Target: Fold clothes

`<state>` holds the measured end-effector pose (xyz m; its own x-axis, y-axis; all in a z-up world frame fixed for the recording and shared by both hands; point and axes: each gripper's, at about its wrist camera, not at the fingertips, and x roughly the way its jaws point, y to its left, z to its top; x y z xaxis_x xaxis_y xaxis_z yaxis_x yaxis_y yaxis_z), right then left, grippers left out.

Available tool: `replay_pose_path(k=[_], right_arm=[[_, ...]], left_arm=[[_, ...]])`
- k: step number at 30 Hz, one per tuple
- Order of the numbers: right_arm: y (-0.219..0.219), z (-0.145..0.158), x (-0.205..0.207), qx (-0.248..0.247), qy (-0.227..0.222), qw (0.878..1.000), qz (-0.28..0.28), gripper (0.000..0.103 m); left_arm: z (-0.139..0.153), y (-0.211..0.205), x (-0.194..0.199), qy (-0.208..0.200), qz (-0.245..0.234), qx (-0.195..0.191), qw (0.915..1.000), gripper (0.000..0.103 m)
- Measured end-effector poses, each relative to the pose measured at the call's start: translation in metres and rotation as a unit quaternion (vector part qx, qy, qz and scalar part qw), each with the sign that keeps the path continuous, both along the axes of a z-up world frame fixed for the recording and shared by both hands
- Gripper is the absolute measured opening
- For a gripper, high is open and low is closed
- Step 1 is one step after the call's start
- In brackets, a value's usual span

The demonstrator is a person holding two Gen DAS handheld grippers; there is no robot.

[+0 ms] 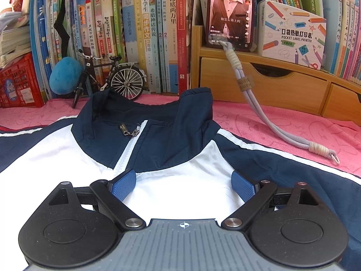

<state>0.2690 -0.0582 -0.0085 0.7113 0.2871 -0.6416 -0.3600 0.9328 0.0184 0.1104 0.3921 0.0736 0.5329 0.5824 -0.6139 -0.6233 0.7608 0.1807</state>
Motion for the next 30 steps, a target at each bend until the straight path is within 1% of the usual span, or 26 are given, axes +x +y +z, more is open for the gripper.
replay_pose_path(k=[1, 2, 3, 4, 5, 7, 8, 9, 10, 11, 12, 13, 14, 15, 16, 17, 19, 21, 23, 24, 25, 26, 27, 28, 29, 30], right_arm=[[0.0, 0.0, 0.0, 0.0, 0.0, 1.0, 0.0, 0.093], [0.0, 0.0, 0.0, 0.0, 0.0, 1.0, -0.001, 0.093], [0.0, 0.0, -0.001, 0.0, 0.0, 1.0, -0.001, 0.093], [0.0, 0.0, -0.001, 0.0, 0.0, 1.0, -0.001, 0.093], [0.0, 0.0, -0.001, -0.001, 0.0, 1.0, -0.001, 0.093], [0.0, 0.0, -0.001, -0.001, 0.001, 1.0, -0.001, 0.093], [0.0, 0.0, -0.001, -0.001, 0.001, 1.0, -0.001, 0.093], [0.0, 0.0, -0.001, -0.001, 0.001, 1.0, -0.001, 0.093], [0.0, 0.0, 0.0, -0.001, 0.001, 1.0, -0.001, 0.094], [0.0, 0.0, 0.0, 0.0, 0.001, 1.0, -0.001, 0.094], [0.0, 0.0, 0.0, 0.0, 0.001, 1.0, -0.001, 0.094], [0.0, 0.0, -0.001, 0.0, 0.001, 1.0, -0.002, 0.094], [0.0, 0.0, -0.001, 0.0, 0.001, 1.0, -0.002, 0.094], [0.0, 0.0, -0.001, 0.0, 0.001, 1.0, -0.002, 0.094], [0.0, 0.0, -0.001, 0.0, 0.002, 1.0, -0.002, 0.094], [0.0, 0.0, -0.001, 0.0, 0.002, 1.0, -0.002, 0.094], [0.0, 0.0, -0.001, 0.0, 0.002, 1.0, -0.003, 0.094], [0.0, 0.0, 0.0, 0.001, 0.002, 1.0, -0.003, 0.095], [0.0, 0.0, 0.0, 0.001, 0.002, 1.0, -0.004, 0.095], [0.0, 0.0, 0.0, 0.001, 0.002, 1.0, -0.004, 0.095], [0.0, 0.0, 0.0, 0.002, 0.003, 1.0, -0.004, 0.095], [0.0, 0.0, 0.0, 0.003, 0.003, 1.0, -0.004, 0.095], [-0.001, 0.0, -0.001, 0.003, 0.001, 1.0, -0.004, 0.095], [-0.001, 0.001, -0.001, 0.003, 0.0, 1.0, -0.004, 0.094], [-0.002, 0.002, -0.002, 0.003, -0.002, 1.0, -0.003, 0.093], [-0.004, 0.006, -0.005, -0.009, -0.008, 1.0, -0.005, 0.089]], left_arm=[[-0.013, 0.0, -0.001, -0.002, 0.015, -0.023, 0.9996, 0.055], [-0.023, 0.003, -0.005, -0.017, 0.033, -0.055, 0.9978, 0.061], [-0.03, 0.01, -0.01, -0.045, 0.053, -0.095, 0.993, 0.075], [-0.036, 0.02, -0.015, -0.081, 0.08, -0.139, 0.9838, 0.082], [-0.042, 0.032, -0.019, -0.118, 0.111, -0.178, 0.9706, 0.088], [-0.054, 0.054, -0.017, -0.164, 0.161, -0.236, 0.9443, 0.086], [-0.058, 0.059, -0.012, -0.17, 0.167, -0.256, 0.9369, 0.05], [-0.06, 0.061, -0.006, -0.17, 0.166, -0.268, 0.9337, 0.003], [-0.056, 0.055, -0.001, -0.168, 0.153, -0.259, 0.9387, 0.002], [-0.049, 0.046, 0.003, -0.171, 0.139, -0.234, 0.9469, 0.001], [-0.038, 0.031, 0.008, -0.171, 0.102, -0.189, 0.9614, 0.001], [-0.024, 0.008, 0.012, -0.166, 0.049, -0.128, 0.9766, 0.001], [-0.011, -0.017, 0.015, -0.156, 0.0, -0.068, 0.9854, 0.001], [0.0, -0.042, 0.014, -0.146, -0.05, -0.022, 0.9877, 0.001], [0.007, -0.07, 0.009, -0.138, -0.102, 0.008, 0.9852, 0.001], [0.012, -0.1, 0.001, -0.129, -0.155, 0.034, 0.9787, 0.001], [0.018, -0.16, -0.015, -0.107, -0.26, 0.085, 0.9559, 0.002], [0.004, -0.216, -0.038, -0.064, -0.364, 0.127, 0.9203, 0.005], [-0.017, -0.262, -0.059, -0.017, -0.437, 0.149, 0.8871, 0.009], [-0.028, -0.28, -0.07, 0.005, -0.462, 0.151, 0.8739, 0.011], [-0.037, -0.294, -0.08, 0.021, -0.48, 0.149, 0.864, 0.012], [-0.043, -0.303, -0.088, 0.03, -0.493, 0.145, 0.8574, 0.013], [-0.048, -0.307, -0.094, 0.036, -0.499, 0.143, 0.8541, 0.014], [-0.048, -0.306, -0.098, 0.035, -0.495, 0.144, 0.8563, 0.014], [-0.045, -0.302, -0.1, 0.028, -0.486, 0.144, 0.8616, 0.015], [-0.041, -0.295, -0.1, 0.018, -0.472, 0.143, 0.8695, 0.021]])
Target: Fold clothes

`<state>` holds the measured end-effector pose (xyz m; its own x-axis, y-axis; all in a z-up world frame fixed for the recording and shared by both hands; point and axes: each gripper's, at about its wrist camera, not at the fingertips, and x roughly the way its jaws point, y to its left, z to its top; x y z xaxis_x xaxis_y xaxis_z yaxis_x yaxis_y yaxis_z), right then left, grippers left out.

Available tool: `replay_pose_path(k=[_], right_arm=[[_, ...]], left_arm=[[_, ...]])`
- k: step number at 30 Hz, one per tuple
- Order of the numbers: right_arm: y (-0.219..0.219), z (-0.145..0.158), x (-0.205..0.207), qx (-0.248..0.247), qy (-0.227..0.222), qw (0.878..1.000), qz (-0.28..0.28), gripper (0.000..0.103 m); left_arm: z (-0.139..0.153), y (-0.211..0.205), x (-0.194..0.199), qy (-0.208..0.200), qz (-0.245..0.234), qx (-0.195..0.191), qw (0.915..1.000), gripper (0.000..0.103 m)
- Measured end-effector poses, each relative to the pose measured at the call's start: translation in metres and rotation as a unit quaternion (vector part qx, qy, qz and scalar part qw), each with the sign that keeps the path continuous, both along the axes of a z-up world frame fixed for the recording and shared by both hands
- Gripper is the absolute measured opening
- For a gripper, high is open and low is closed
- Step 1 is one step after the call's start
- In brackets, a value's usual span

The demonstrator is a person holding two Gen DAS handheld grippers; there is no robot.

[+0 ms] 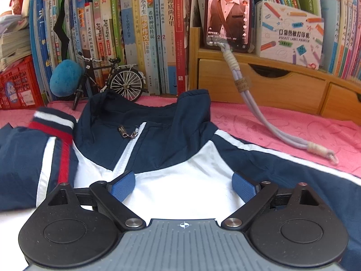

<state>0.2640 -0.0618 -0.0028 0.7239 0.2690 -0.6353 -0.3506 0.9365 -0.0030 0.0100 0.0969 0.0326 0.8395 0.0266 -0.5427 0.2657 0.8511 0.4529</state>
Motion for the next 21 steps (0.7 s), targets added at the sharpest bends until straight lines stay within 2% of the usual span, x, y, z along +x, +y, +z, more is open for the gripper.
replay_pose_path(k=[2, 4, 6, 7, 8, 9, 10, 11, 12, 14, 16, 18, 19, 20, 21], right_arm=[[-0.008, 0.015, -0.011, 0.006, -0.02, 1.0, 0.003, 0.089], [-0.018, 0.036, -0.023, 0.04, -0.03, 0.999, 0.014, 0.089], [-0.02, 0.058, -0.031, 0.091, -0.023, 0.995, 0.029, 0.09], [-0.019, 0.066, -0.033, 0.11, -0.015, 0.993, 0.037, 0.09], [-0.017, 0.073, -0.036, 0.127, -0.008, 0.991, 0.047, 0.09], [-0.016, 0.077, -0.039, 0.138, -0.005, 0.989, 0.054, 0.09], [-0.014, 0.08, -0.043, 0.148, -0.003, 0.987, 0.06, 0.09], [-0.015, 0.082, -0.046, 0.153, -0.001, 0.986, 0.062, 0.09], [-0.017, 0.082, -0.05, 0.154, 0.001, 0.986, 0.064, 0.09], [-0.024, 0.081, -0.057, 0.153, 0.003, 0.986, 0.065, 0.09], [-0.034, 0.079, -0.064, 0.151, 0.004, 0.986, 0.065, 0.09], [-0.048, 0.076, -0.072, 0.148, 0.008, 0.987, 0.054, 0.09], [-0.056, 0.073, -0.075, 0.146, 0.009, 0.988, 0.049, 0.09], [-0.065, 0.071, -0.077, 0.144, 0.01, 0.989, 0.044, 0.09], [-0.071, 0.069, -0.078, 0.146, 0.013, 0.988, 0.04, 0.09]], left_arm=[[0.009, 0.016, 0.004, -0.026, 0.034, -0.009, 0.999, 0.034], [0.016, 0.033, 0.018, -0.049, 0.062, -0.019, 0.9967, 0.04], [0.023, 0.05, 0.041, -0.037, 0.057, -0.096, 0.993, 0.057], [0.026, 0.06, 0.053, -0.027, 0.053, -0.151, 0.9867, 0.062], [0.028, 0.071, 0.067, -0.013, 0.057, -0.222, 0.9733, 0.071], [0.028, 0.081, 0.083, 0.003, 0.067, -0.293, 0.9536, 0.074], [0.026, 0.088, 0.098, 0.015, 0.079, -0.344, 0.9356, 0.074], [0.023, 0.092, 0.115, 0.024, 0.099, -0.376, 0.9211, 0.074], [0.019, 0.093, 0.134, 0.032, 0.122, -0.388, 0.9129, 0.076], [0.007, 0.088, 0.165, 0.055, 0.152, -0.378, 0.9116, 0.076], [-0.007, 0.081, 0.187, 0.086, 0.173, -0.371, 0.9085, 0.07], [-0.01, 0.069, 0.181, 0.072, 0.185, -0.358, 0.9121, 0.026], [-0.009, 0.061, 0.174, 0.056, 0.183, -0.345, 0.9189, 0.022], [-0.006, 0.051, 0.16, 0.032, 0.168, -0.318, 0.9326, 0.015], [-0.003, 0.038, 0.145, 0.003, 0.15, -0.279, 0.9486, 0.013]])
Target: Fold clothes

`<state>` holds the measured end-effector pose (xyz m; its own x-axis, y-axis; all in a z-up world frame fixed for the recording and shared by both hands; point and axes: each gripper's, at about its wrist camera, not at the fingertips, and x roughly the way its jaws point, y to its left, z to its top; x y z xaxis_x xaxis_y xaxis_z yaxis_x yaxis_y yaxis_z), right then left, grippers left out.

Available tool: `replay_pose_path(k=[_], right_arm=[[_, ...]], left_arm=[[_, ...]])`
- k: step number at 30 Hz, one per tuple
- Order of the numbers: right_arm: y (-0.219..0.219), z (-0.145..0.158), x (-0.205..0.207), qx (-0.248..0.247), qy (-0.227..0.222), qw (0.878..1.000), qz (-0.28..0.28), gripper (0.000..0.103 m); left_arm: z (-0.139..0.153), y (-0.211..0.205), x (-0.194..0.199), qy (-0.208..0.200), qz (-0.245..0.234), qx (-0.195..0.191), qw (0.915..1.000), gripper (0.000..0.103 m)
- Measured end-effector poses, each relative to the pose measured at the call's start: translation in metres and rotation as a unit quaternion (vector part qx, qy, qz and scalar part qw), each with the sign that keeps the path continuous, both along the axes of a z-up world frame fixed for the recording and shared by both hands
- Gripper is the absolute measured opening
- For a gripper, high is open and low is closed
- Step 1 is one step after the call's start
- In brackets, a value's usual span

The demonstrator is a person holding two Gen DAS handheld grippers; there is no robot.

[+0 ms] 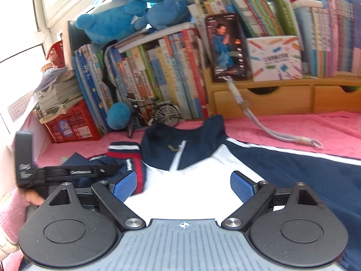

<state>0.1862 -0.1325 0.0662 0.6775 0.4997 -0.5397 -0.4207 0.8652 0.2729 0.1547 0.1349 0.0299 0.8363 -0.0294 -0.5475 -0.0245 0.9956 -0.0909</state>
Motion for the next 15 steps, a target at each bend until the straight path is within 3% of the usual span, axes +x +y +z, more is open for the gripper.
replay_pose_path(k=[1, 3, 6, 8, 11, 15], right_arm=[[-0.009, -0.003, 0.0, 0.008, 0.008, 1.0, -0.004, 0.09], [-0.023, -0.007, 0.004, 0.047, 0.034, 0.998, -0.005, 0.09], [-0.041, -0.014, 0.011, 0.125, 0.082, 0.989, 0.008, 0.092], [-0.042, -0.019, 0.012, 0.184, 0.131, 0.973, 0.045, 0.094], [-0.033, -0.022, 0.005, 0.232, 0.191, 0.949, 0.091, 0.102], [-0.021, -0.024, -0.01, 0.247, 0.242, 0.932, 0.106, 0.103]], left_arm=[[0.003, -0.015, -0.017, -0.027, -0.017, 0.052, 0.9981, 0.012], [0.005, -0.046, -0.051, -0.078, -0.061, 0.157, 0.9825, 0.012], [-0.002, -0.085, -0.094, -0.126, -0.132, 0.278, 0.9431, 0.012], [-0.011, -0.105, -0.114, -0.139, -0.166, 0.333, 0.9175, 0.012], [-0.028, -0.126, -0.132, -0.157, -0.196, 0.401, 0.8809, 0.013], [-0.041, -0.141, -0.148, -0.163, -0.229, 0.439, 0.8532, 0.015]])
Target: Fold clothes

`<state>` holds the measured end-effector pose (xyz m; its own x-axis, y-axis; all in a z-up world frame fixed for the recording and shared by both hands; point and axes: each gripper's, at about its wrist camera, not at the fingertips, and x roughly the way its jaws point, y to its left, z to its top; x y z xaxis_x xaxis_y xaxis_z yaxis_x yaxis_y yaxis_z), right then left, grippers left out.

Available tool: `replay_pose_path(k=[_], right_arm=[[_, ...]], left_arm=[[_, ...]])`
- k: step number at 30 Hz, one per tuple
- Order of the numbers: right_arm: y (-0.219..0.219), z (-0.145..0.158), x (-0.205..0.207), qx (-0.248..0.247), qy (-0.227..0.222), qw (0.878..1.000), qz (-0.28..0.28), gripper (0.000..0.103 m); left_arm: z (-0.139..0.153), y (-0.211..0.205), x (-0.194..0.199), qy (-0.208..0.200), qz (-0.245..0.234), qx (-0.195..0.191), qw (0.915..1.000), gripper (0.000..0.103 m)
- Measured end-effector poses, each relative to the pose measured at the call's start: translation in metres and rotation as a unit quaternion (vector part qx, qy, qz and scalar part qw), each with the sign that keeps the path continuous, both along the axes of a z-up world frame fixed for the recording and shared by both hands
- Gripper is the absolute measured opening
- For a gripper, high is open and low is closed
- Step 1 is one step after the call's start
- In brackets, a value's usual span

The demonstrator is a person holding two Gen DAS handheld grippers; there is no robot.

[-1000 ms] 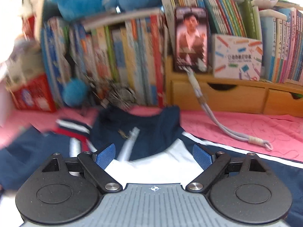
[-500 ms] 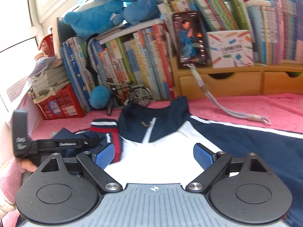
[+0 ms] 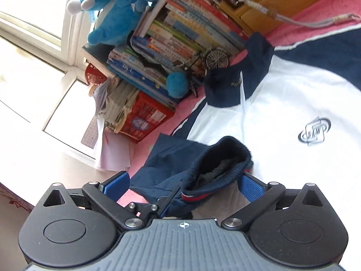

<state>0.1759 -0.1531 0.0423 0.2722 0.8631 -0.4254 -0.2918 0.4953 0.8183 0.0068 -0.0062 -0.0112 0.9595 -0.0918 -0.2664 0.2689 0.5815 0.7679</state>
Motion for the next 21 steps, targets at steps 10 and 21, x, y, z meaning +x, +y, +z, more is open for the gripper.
replay_pose_path(k=[10, 21], right_arm=[[0.016, 0.002, -0.006, -0.096, -0.017, 0.994, -0.053, 0.024], [0.026, 0.113, -0.025, -0.106, -0.302, 0.942, -0.099, 0.013]], left_arm=[[0.0, 0.033, -0.015, -0.017, 0.063, 0.043, 0.9969, 0.041], [-0.005, 0.129, 0.055, -0.018, 0.269, 0.049, 0.9617, 0.045]])
